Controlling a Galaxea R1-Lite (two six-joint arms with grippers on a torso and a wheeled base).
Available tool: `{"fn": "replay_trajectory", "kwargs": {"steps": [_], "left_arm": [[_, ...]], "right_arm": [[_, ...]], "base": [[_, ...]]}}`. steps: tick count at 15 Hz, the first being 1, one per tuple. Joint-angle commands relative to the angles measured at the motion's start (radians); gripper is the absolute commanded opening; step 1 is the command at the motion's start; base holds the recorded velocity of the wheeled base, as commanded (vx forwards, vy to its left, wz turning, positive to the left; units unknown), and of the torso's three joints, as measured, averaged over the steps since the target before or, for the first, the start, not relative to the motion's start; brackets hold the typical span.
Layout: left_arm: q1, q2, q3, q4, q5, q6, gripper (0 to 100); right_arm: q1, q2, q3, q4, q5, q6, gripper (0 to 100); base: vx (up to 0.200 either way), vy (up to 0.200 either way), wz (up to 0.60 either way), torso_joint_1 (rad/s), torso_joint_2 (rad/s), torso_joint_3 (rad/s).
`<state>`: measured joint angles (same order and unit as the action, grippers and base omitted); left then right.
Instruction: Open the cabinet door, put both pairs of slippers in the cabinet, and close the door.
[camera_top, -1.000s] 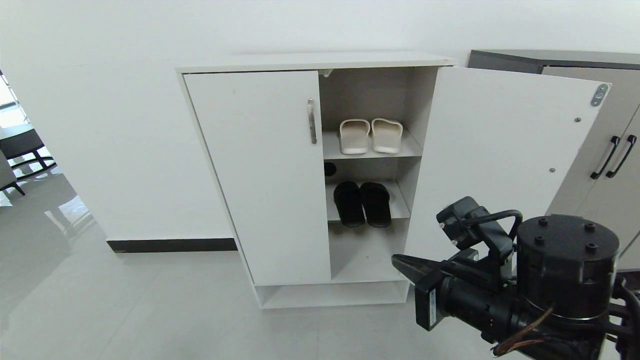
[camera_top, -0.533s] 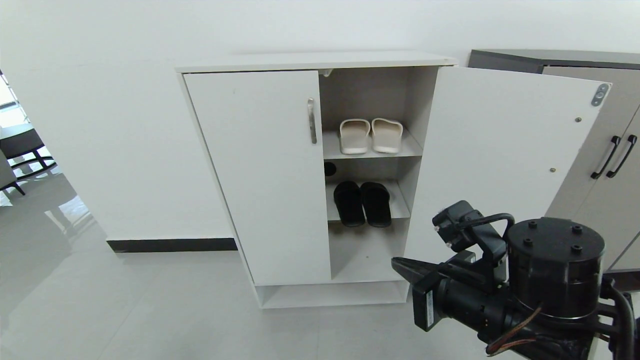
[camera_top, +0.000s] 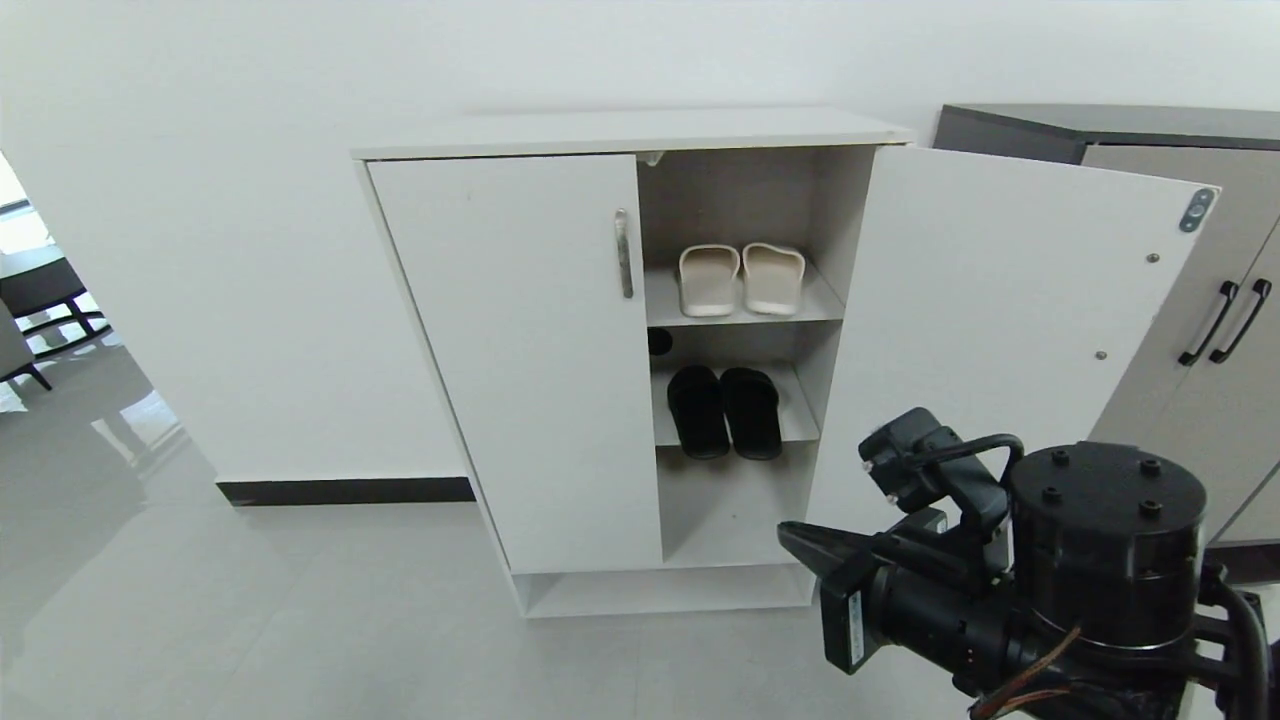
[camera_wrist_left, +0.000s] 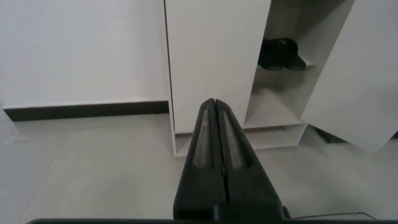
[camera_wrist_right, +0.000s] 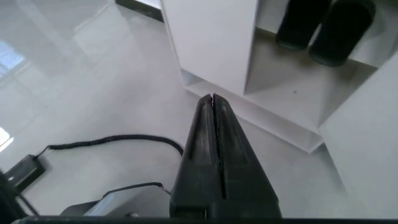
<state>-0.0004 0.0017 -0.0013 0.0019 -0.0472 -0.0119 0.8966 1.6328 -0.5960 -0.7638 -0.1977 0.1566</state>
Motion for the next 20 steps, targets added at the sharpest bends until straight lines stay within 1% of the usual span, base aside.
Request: {"fn": "replay_trajectory", "kwargs": {"steps": [1, 11, 20], "left_arm": [[-0.001, 0.0, 0.0, 0.0, 0.0, 0.0, 0], [0.0, 0.0, 0.0, 0.0, 0.0, 0.0, 0], [-0.001, 0.0, 0.0, 0.0, 0.0, 0.0, 0]], "right_arm": [[-0.001, 0.004, 0.001, -0.002, 0.0, 0.0, 0], [0.004, 0.004, 0.005, 0.001, 0.0, -0.002, 0], [0.004, 0.004, 0.012, -0.002, 0.006, 0.0, 0]], "base": [[0.0, 0.0, 0.0, 0.188, -0.41, -0.305], [0.0, 0.0, 0.0, 0.178, -0.49, -0.292], [0.0, 0.0, 0.0, 0.218, -0.5, -0.286]]}}
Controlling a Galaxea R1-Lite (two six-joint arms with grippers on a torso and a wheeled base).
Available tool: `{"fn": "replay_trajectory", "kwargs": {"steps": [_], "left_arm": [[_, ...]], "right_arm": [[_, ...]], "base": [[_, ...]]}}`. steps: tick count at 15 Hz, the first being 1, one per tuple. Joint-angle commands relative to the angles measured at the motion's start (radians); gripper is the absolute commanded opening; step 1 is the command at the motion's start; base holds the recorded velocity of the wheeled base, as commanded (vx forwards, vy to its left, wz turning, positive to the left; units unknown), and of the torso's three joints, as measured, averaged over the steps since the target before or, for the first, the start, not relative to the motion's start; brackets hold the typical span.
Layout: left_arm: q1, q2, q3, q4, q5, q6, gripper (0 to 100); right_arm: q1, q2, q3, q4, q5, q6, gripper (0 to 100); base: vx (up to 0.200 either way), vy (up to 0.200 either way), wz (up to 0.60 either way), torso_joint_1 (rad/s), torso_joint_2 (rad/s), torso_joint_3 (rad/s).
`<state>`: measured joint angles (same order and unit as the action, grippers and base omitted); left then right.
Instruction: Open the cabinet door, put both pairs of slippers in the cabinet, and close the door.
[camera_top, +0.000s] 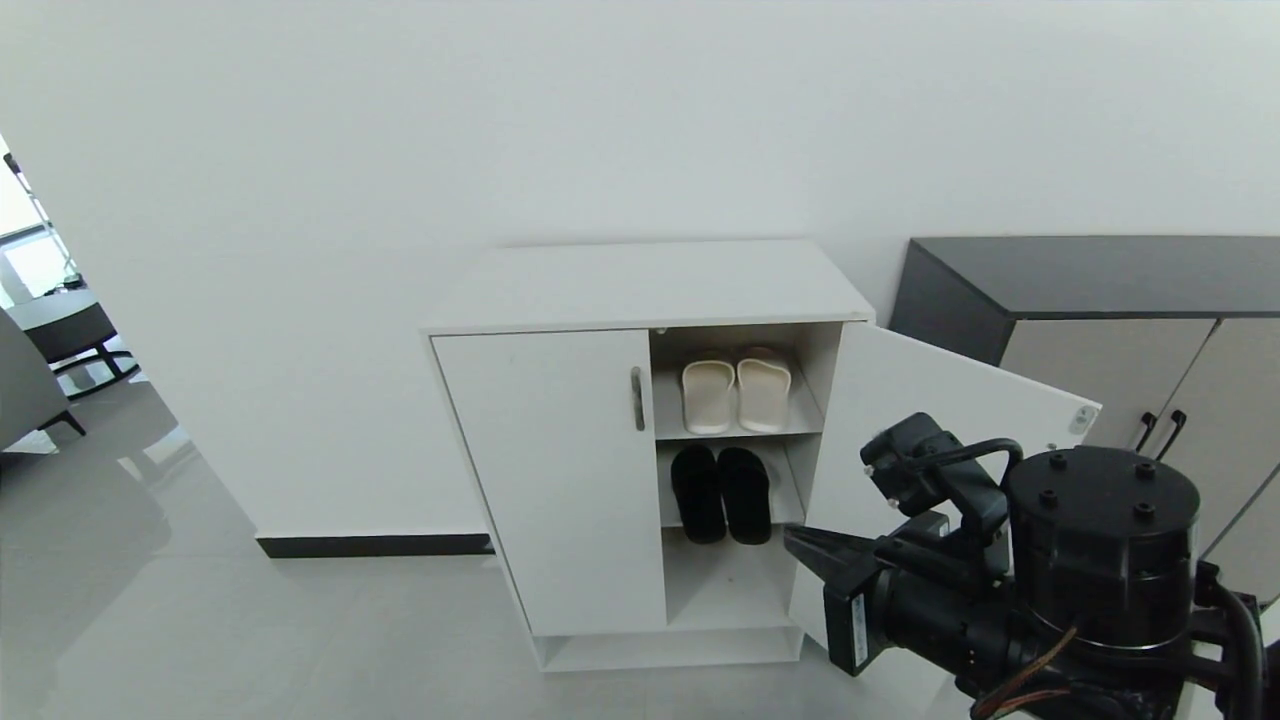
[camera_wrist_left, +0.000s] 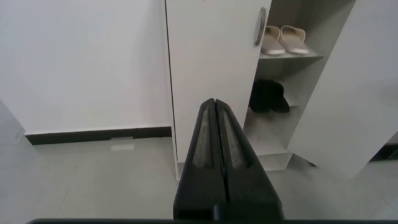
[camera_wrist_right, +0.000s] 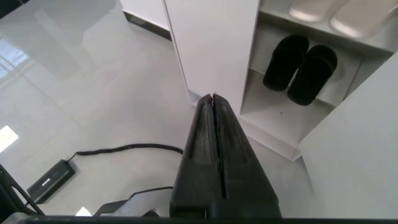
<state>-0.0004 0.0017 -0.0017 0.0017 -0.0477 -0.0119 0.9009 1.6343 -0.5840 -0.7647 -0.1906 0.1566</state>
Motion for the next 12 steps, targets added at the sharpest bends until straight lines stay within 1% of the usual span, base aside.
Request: {"fn": "replay_trajectory", "kwargs": {"steps": [1, 10, 12], "left_arm": [[0.0, 0.0, 0.0, 0.0, 0.0, 0.0, 0], [0.0, 0.0, 0.0, 0.0, 0.0, 0.0, 0], [0.0, 0.0, 0.0, 0.0, 0.0, 0.0, 0]], "right_arm": [[0.0, 0.003, 0.0, -0.001, 0.002, 0.0, 0], [0.0, 0.006, 0.001, 0.001, 0.003, 0.0, 0], [0.0, 0.004, 0.003, 0.001, 0.007, 0.001, 0]], "base": [[0.0, 0.0, 0.0, 0.237, -0.52, -0.286], [0.0, 0.0, 0.0, 0.267, -0.58, -0.308], [0.0, 0.0, 0.0, 0.224, -0.47, -0.244]]}}
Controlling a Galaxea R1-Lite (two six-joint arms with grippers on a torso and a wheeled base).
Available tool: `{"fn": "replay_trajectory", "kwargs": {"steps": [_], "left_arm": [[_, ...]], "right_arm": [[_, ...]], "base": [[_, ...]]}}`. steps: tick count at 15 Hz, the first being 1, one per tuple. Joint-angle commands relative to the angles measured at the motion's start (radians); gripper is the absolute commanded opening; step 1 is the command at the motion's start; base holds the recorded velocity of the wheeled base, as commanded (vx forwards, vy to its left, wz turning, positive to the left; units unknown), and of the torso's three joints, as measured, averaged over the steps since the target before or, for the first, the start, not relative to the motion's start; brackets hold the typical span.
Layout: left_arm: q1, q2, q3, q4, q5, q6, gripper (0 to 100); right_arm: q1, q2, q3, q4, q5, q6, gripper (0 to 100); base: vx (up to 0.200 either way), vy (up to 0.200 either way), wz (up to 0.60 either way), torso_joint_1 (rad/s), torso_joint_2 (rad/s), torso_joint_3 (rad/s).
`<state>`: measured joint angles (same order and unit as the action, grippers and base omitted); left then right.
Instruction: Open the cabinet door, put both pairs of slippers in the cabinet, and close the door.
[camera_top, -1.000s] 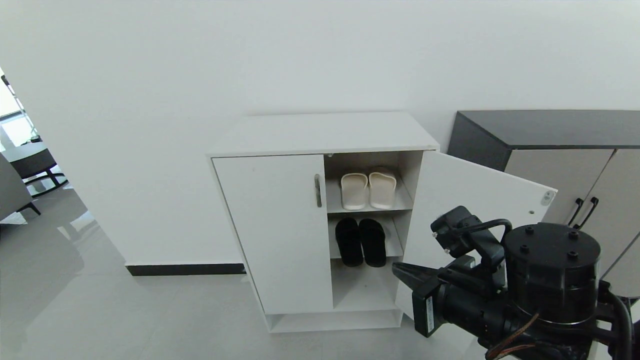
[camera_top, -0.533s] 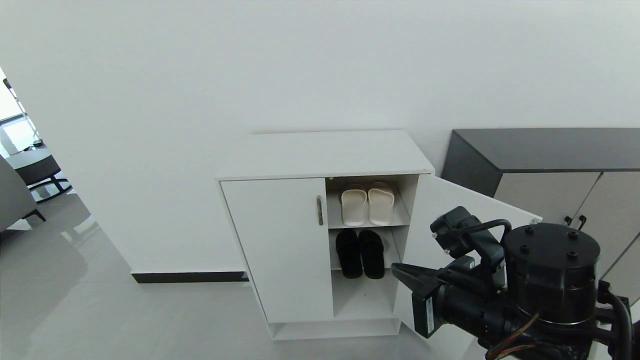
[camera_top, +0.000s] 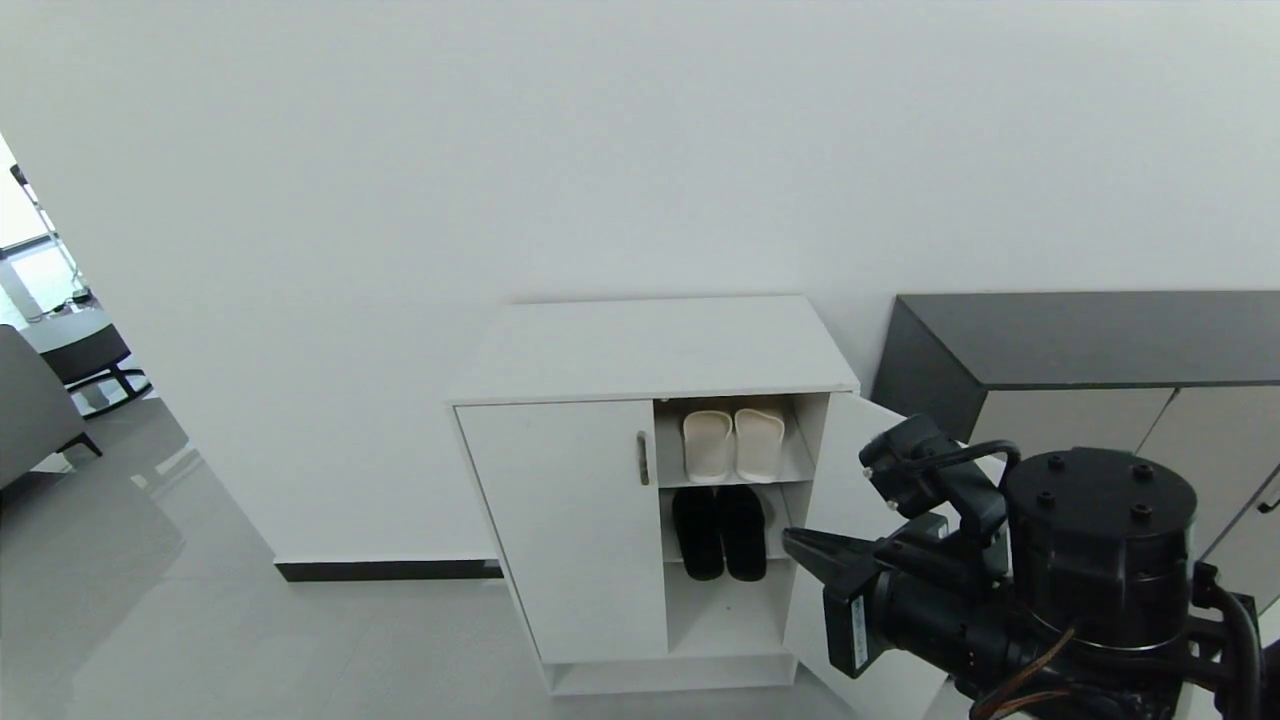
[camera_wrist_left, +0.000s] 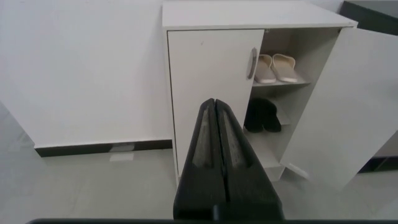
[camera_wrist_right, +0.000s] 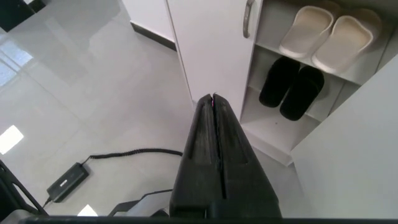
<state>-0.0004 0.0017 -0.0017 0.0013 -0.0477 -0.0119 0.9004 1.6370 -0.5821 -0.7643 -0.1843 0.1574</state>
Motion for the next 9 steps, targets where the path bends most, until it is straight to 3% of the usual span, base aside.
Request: {"fn": "replay_trajectory", "kwargs": {"steps": [1, 4, 6, 9], "left_arm": [[0.0, 0.0, 0.0, 0.0, 0.0, 0.0, 0], [0.0, 0.0, 0.0, 0.0, 0.0, 0.0, 0], [0.0, 0.0, 0.0, 0.0, 0.0, 0.0, 0], [0.0, 0.0, 0.0, 0.0, 0.0, 0.001, 0]], "right_arm": [[-0.003, 0.003, 0.008, -0.001, 0.005, -0.001, 0], [-0.005, 0.001, 0.015, -0.001, 0.019, -0.001, 0], [-0.006, 0.001, 0.018, -0.003, 0.023, -0.001, 0], [-0.014, 0.001, 0.016, -0.003, 0.023, -0.001, 0]], "base": [[0.0, 0.0, 0.0, 0.198, -0.39, -0.212], [0.0, 0.0, 0.0, 0.057, -0.12, -0.058], [0.0, 0.0, 0.6, 0.012, -0.02, -0.005], [0.0, 0.0, 0.0, 0.0, 0.0, 0.0]]}}
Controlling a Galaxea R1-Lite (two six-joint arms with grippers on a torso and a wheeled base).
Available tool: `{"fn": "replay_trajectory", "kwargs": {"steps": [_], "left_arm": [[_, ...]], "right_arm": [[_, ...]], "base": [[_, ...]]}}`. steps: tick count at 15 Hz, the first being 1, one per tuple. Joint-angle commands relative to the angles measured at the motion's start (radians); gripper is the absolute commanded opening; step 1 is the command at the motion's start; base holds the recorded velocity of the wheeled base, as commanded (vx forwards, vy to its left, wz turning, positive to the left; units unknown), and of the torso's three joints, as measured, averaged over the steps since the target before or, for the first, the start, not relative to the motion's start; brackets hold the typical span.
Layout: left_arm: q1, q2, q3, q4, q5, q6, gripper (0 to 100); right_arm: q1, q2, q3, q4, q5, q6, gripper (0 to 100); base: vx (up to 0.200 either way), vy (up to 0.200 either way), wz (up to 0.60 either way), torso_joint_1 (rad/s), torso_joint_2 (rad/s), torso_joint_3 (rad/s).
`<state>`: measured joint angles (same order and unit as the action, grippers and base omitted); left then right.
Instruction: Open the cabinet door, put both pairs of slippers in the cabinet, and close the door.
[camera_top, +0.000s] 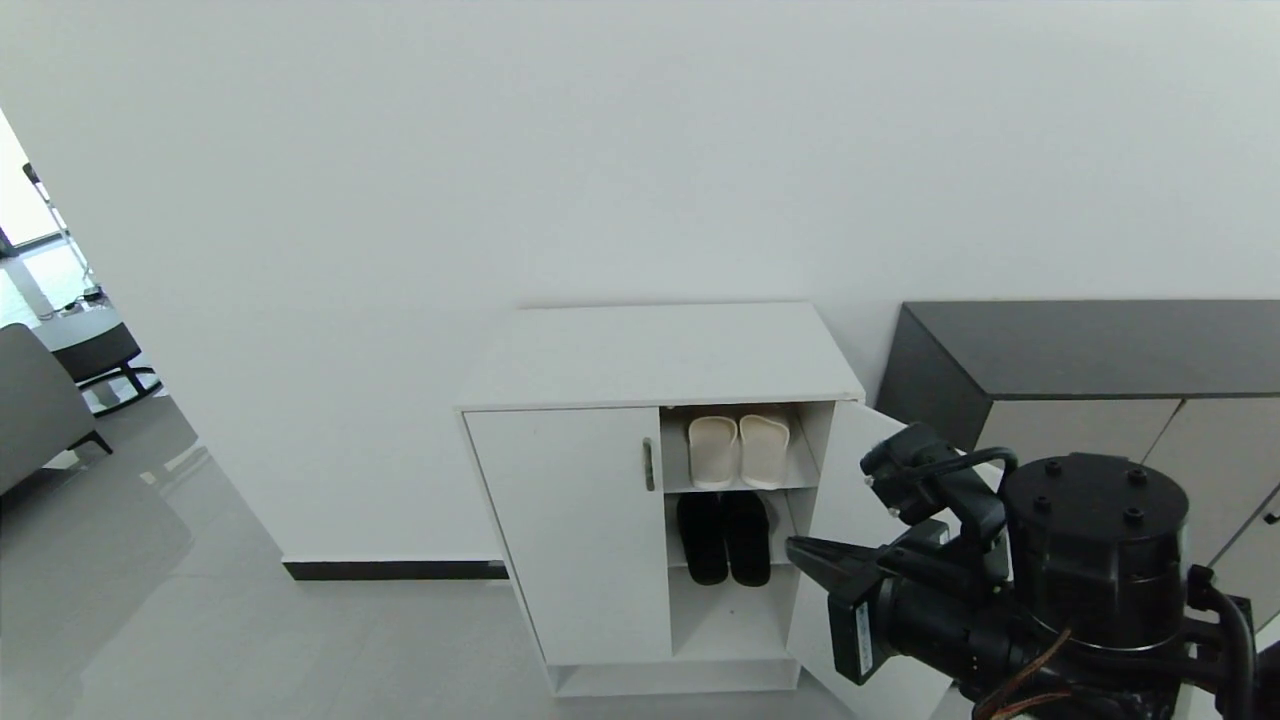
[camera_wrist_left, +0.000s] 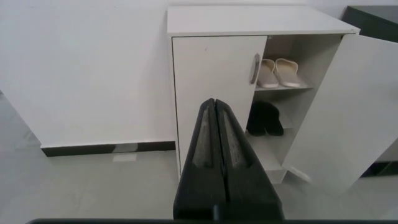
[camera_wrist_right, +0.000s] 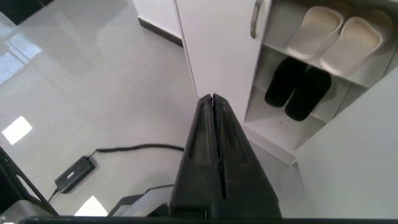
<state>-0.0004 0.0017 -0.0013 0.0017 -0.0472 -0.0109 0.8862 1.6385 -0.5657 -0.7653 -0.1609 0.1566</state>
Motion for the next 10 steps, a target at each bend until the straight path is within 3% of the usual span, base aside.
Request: {"fn": "replay_trajectory", "kwargs": {"steps": [1, 3, 7, 10], "left_arm": [[-0.001, 0.0, 0.0, 0.0, 0.0, 0.0, 0], [-0.001, 0.0, 0.0, 0.0, 0.0, 0.002, 0], [-0.001, 0.0, 0.0, 0.0, 0.0, 0.002, 0], [0.0, 0.0, 0.0, 0.0, 0.0, 0.002, 0]], "right_arm": [[0.002, 0.0, 0.0, -0.008, 0.0, 0.0, 0], [0.002, 0.001, 0.01, -0.032, 0.0, -0.002, 0], [0.002, 0.001, 0.018, -0.045, 0.0, -0.003, 0], [-0.029, 0.014, 0.015, -0.045, -0.011, -0.025, 0]], "base": [[0.0, 0.0, 0.0, 0.0, 0.0, 0.0], [0.0, 0.0, 0.0, 0.0, 0.0, 0.0], [0.2, 0.0, 0.0, -0.004, 0.0, 0.005], [0.0, 0.0, 0.0, 0.0, 0.0, 0.0]]}}
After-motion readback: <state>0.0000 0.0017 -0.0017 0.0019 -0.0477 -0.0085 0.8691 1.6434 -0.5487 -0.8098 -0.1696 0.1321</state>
